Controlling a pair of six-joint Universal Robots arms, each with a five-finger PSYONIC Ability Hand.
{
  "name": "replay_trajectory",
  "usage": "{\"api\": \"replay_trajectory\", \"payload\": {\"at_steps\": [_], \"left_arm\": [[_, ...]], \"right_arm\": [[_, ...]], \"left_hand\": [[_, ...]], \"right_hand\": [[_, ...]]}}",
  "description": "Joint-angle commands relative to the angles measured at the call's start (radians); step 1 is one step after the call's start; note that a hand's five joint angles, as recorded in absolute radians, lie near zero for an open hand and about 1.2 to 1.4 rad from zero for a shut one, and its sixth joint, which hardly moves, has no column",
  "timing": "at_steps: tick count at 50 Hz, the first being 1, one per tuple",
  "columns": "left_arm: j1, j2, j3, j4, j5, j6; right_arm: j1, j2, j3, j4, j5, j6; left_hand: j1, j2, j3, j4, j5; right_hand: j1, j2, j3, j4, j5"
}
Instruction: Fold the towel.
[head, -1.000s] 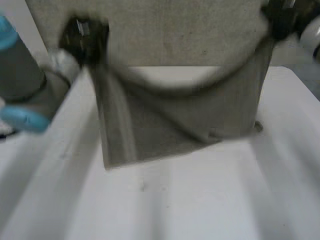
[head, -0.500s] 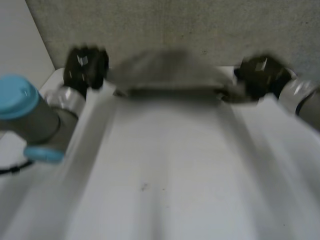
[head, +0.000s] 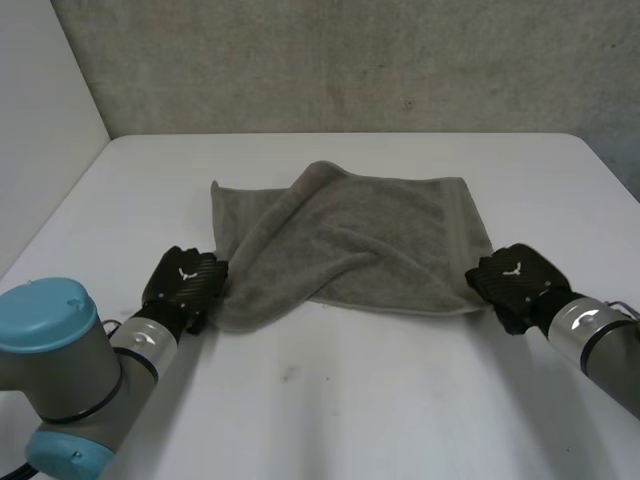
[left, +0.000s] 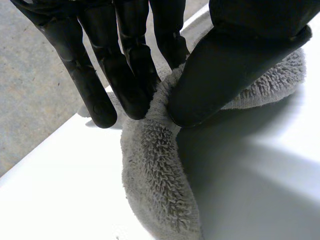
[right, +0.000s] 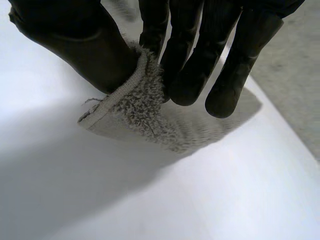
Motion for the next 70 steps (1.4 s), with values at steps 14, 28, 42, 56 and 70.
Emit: {"api": "replay_trajectory", "payload": {"at_steps": [14, 28, 42, 56, 70], "left_arm": [[0.17, 0.024, -0.009, 0.03, 0.031, 0.004], [0.168, 0.377, -0.098, -0.175, 0.078, 0.006], [0.167, 0.563, -0.101, -0.436, 0.08, 0.006], [0.148, 0.099, 0.081, -0.42, 0.071, 0.086], [0.102, -0.21, 0.561, -0.367, 0.066, 0.083]], "right_arm": [[-0.135, -0.036, -0.006, -0.101, 0.01, 0.061], [-0.155, -0.36, -0.132, 0.403, -0.016, -0.073], [-0.209, -0.406, -0.2, 0.72, -0.036, -0.309], [-0.19, 0.011, -0.32, 0.683, -0.02, -0.443], [-0.068, 0.295, -0.692, 0.557, 0.031, -0.151]], "left_hand": [[0.216, 0.202, 0.201, 0.195, 0.2], [0.216, 0.202, 0.201, 0.195, 0.2], [0.216, 0.202, 0.201, 0.195, 0.2], [0.216, 0.202, 0.201, 0.195, 0.2], [0.216, 0.202, 0.201, 0.195, 0.2]], "right_hand": [[0.07, 0.069, 0.061, 0.06, 0.056], [0.07, 0.069, 0.061, 0.06, 0.056], [0.07, 0.069, 0.061, 0.06, 0.056], [0.07, 0.069, 0.061, 0.06, 0.056], [0.07, 0.069, 0.061, 0.06, 0.056]]}}
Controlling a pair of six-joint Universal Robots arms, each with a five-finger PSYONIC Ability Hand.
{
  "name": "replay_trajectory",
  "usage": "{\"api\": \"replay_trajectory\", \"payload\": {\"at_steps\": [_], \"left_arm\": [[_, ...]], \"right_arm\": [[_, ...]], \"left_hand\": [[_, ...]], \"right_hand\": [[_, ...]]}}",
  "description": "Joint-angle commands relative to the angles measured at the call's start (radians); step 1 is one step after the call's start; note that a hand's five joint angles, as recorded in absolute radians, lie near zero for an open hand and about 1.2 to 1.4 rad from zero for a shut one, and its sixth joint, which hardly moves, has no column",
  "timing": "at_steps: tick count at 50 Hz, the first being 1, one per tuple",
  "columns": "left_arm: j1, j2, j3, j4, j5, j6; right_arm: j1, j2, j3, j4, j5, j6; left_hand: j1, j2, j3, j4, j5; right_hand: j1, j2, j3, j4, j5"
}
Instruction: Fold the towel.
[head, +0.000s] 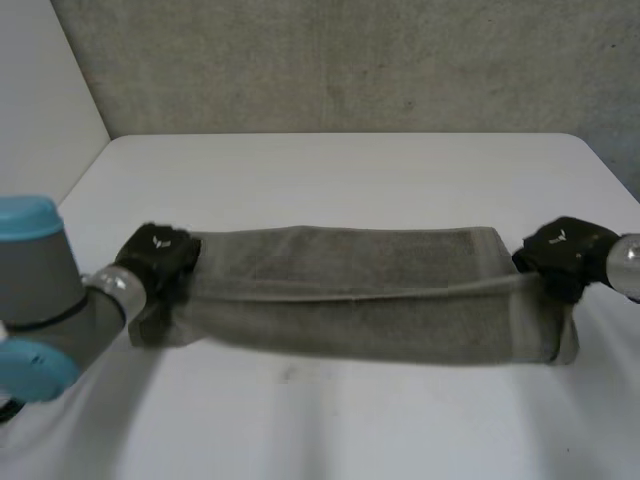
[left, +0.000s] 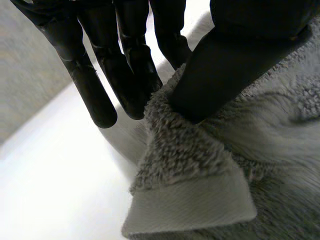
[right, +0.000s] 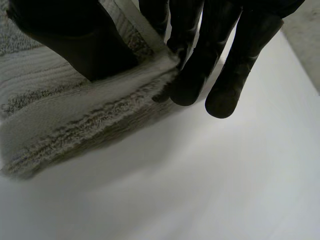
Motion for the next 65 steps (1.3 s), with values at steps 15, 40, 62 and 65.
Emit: {"api": "replay_trajectory", "payload": {"at_steps": [15, 40, 62, 65], "left_arm": [[-0.03, -0.375, 0.471, 0.032, -0.008, 0.008], [-0.035, -0.106, 0.408, 0.024, -0.054, -0.116], [-0.038, 0.169, -0.066, 0.119, -0.043, -0.132], [-0.036, 0.165, -0.068, 0.121, -0.045, -0.133]], "right_arm": [[0.139, 0.319, -0.435, -0.135, 0.129, 0.137], [0.148, 0.122, -0.414, -0.29, 0.295, 0.392], [0.079, -0.034, -0.123, -0.438, 0.135, 0.358], [0.066, -0.028, -0.13, -0.457, 0.152, 0.357]], "left_hand": [[0.205, 0.179, 0.179, 0.178, 0.196], [-1.004, -1.031, -1.03, -1.031, -1.014], [-0.998, -1.025, -1.024, -1.025, -1.008], [-1.001, -1.028, -1.027, -1.028, -1.011]], "right_hand": [[0.07, 0.055, 0.061, 0.06, 0.044], [-1.152, -1.167, -1.161, -1.162, -1.177], [-1.109, -1.124, -1.118, -1.119, -1.134], [-1.152, -1.167, -1.161, -1.162, -1.177]]}}
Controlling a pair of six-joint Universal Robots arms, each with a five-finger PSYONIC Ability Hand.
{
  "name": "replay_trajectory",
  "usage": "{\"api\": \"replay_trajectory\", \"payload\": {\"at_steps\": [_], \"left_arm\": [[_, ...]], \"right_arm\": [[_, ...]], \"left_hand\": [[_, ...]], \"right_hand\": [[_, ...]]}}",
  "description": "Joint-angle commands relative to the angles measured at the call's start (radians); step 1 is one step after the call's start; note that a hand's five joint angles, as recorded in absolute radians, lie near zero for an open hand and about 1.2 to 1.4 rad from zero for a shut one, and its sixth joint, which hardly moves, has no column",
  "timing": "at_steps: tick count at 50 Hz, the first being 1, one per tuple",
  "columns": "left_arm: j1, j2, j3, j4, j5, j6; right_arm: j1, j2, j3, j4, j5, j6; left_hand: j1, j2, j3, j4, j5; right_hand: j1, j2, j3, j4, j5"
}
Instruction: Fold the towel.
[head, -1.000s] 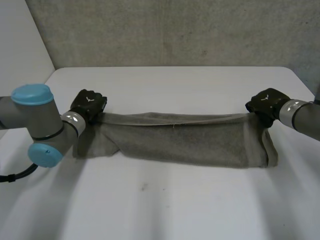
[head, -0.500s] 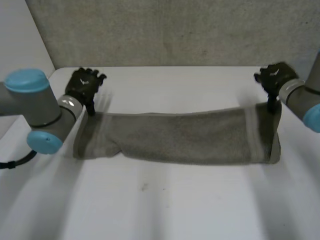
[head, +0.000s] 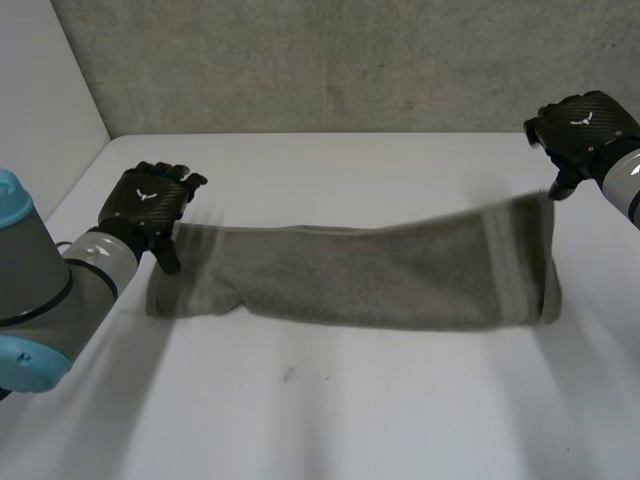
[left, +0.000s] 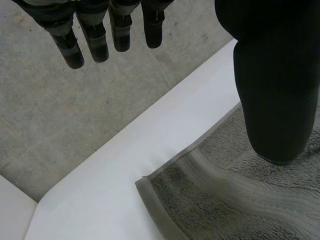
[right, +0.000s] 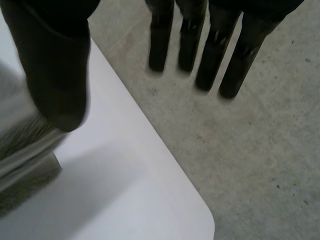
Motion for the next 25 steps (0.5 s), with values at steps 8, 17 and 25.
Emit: {"api": "replay_trajectory", "payload": {"at_steps": [8, 17, 25], "left_arm": [[0.0, -0.01, -0.021, 0.027, -0.003, -0.004], [0.0, -0.014, -0.035, 0.028, -0.001, -0.004], [0.002, -0.011, -0.056, 0.03, -0.003, -0.005]], "right_arm": [[-0.045, 0.081, -0.064, -0.158, -0.024, -0.016], [-0.06, 0.082, -0.002, -0.081, -0.057, -0.005], [-0.062, -0.053, 0.279, -0.022, -0.063, 0.016]], "left_hand": [[0.001, 0.012, 0.008, 0.011, -0.019], [-0.002, 0.009, 0.005, 0.008, -0.022], [-0.004, 0.006, 0.002, 0.005, -0.025]], "right_hand": [[0.341, 0.344, 0.328, 0.326, 0.348], [-0.309, -0.306, -0.322, -0.324, -0.302], [-0.015, -0.012, -0.028, -0.03, -0.008]]}}
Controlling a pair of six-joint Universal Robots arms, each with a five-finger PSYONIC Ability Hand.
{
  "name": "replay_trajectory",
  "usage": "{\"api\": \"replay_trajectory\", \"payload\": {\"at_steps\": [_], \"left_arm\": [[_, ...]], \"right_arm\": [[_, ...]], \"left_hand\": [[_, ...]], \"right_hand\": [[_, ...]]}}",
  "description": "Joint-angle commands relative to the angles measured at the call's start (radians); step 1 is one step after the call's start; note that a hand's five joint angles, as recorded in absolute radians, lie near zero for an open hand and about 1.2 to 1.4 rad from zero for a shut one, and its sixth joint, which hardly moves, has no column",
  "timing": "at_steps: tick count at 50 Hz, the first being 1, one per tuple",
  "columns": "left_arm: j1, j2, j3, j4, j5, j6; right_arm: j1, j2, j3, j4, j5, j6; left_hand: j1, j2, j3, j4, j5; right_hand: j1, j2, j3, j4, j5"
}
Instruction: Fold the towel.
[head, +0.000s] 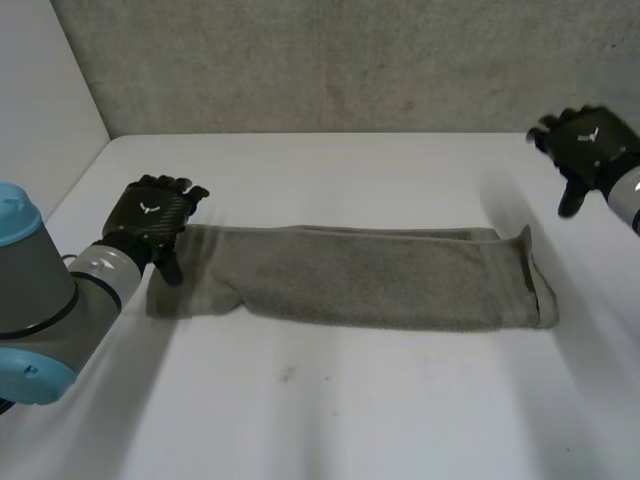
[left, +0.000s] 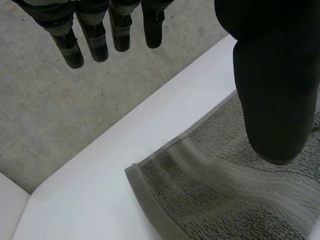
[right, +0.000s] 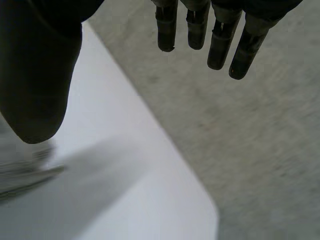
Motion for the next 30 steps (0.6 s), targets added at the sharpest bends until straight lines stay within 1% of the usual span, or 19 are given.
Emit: {"api": "replay_trajectory", "payload": {"at_steps": [1, 3, 4, 6, 7, 9, 14, 17, 21, 22, 23, 24, 25, 26, 27, 28, 30], "left_arm": [[0.002, 0.002, -0.017, 0.002, 0.0, -0.001], [0.006, 0.004, -0.031, 0.012, 0.0, 0.0], [0.006, 0.004, -0.031, 0.012, 0.0, 0.0], [0.009, 0.009, -0.046, 0.028, 0.0, 0.0], [0.009, 0.009, -0.046, 0.028, 0.0, 0.0], [0.011, 0.009, -0.056, 0.043, 0.0, -0.001], [0.009, 0.009, -0.065, 0.055, 0.0, 0.0], [0.006, 0.009, -0.068, 0.055, 0.0, 0.0], [0.005, 0.01, -0.069, 0.055, -0.003, -0.001], [0.006, 0.012, -0.069, 0.055, -0.003, -0.001], [0.006, 0.012, -0.071, 0.055, -0.003, -0.001], [0.008, 0.013, -0.074, 0.055, -0.003, -0.001], [0.008, 0.013, -0.074, 0.055, -0.003, -0.001], [0.011, 0.015, -0.077, 0.055, -0.002, -0.001], [0.012, 0.016, -0.08, 0.055, -0.002, -0.001], [0.012, 0.016, -0.08, 0.055, -0.002, -0.001], [0.014, 0.016, -0.08, 0.055, -0.002, -0.001]], "right_arm": [[0.0, -0.117, 0.253, 0.057, -0.001, 0.019], [0.0, -0.149, 0.357, 0.045, -0.004, 0.022], [0.0, -0.149, 0.357, 0.045, -0.004, 0.022], [0.0, -0.157, 0.441, 0.003, -0.006, 0.022], [0.0, -0.157, 0.442, 0.002, -0.006, 0.022], [-0.003, -0.157, 0.503, -0.062, -0.007, 0.021], [-0.017, -0.14, 0.538, -0.131, -0.013, 0.019], [-0.02, -0.079, 0.534, -0.165, -0.001, 0.004], [-0.021, -0.056, 0.531, -0.186, 0.003, -0.005], [-0.026, -0.051, 0.529, -0.196, 0.005, -0.013], [-0.035, -0.047, 0.529, -0.205, 0.005, -0.023], [-0.049, -0.041, 0.528, -0.214, 0.005, -0.034], [-0.049, -0.04, 0.528, -0.214, 0.005, -0.034], [-0.067, -0.037, 0.526, -0.222, 0.005, -0.045], [-0.085, -0.033, 0.52, -0.217, 0.005, -0.06], [-0.105, -0.022, 0.514, -0.211, 0.005, -0.077], [-0.122, -0.013, 0.506, -0.208, 0.007, -0.097]], "left_hand": [[-0.004, 0.007, 0.006, 0.007, -0.025], [-0.004, 0.007, 0.006, 0.007, -0.025], [-0.004, 0.007, 0.006, 0.007, -0.025], [-0.004, 0.007, 0.006, 0.007, -0.025], [-0.004, 0.007, 0.006, 0.007, -0.025], [-0.004, 0.007, 0.006, 0.007, -0.025], [-0.004, 0.007, 0.006, 0.007, -0.025], [-0.004, 0.007, 0.006, 0.007, -0.025], [-0.007, 0.005, 0.003, 0.004, -0.028], [-0.007, 0.005, 0.003, 0.004, -0.028], [-0.007, 0.005, 0.003, 0.004, -0.028], [-0.007, 0.005, 0.003, 0.004, -0.028], [-0.007, 0.005, 0.003, 0.004, -0.028], [-0.007, 0.005, 0.003, 0.004, -0.028], [-0.007, 0.005, 0.003, 0.004, -0.028], [-0.007, 0.005, 0.003, 0.004, -0.028], [-0.007, 0.005, 0.003, 0.004, -0.028]], "right_hand": [[0.222, 0.229, 0.229, 0.213, 0.232], [0.313, 0.32, 0.32, 0.304, 0.323], [0.313, 0.32, 0.32, 0.305, 0.323], [0.313, 0.32, 0.32, 0.305, 0.323], [0.313, 0.32, 0.32, 0.305, 0.323], [0.313, 0.32, 0.32, 0.305, 0.323], [0.313, 0.32, 0.32, 0.305, 0.323], [0.325, 0.332, 0.332, 0.316, 0.335], [0.346, 0.353, 0.353, 0.337, 0.356], [0.439, 0.446, 0.446, 0.43, 0.449], [0.608, 0.615, 0.615, 0.599, 0.618], [0.7, 0.707, 0.707, 0.691, 0.71], [0.701, 0.708, 0.708, 0.692, 0.711], [0.779, 0.786, 0.786, 0.771, 0.789], [0.908, 0.915, 0.915, 0.899, 0.918], [1.098, 1.105, 1.105, 1.089, 1.108], [1.148, 1.156, 1.156, 1.14, 1.159]]}}
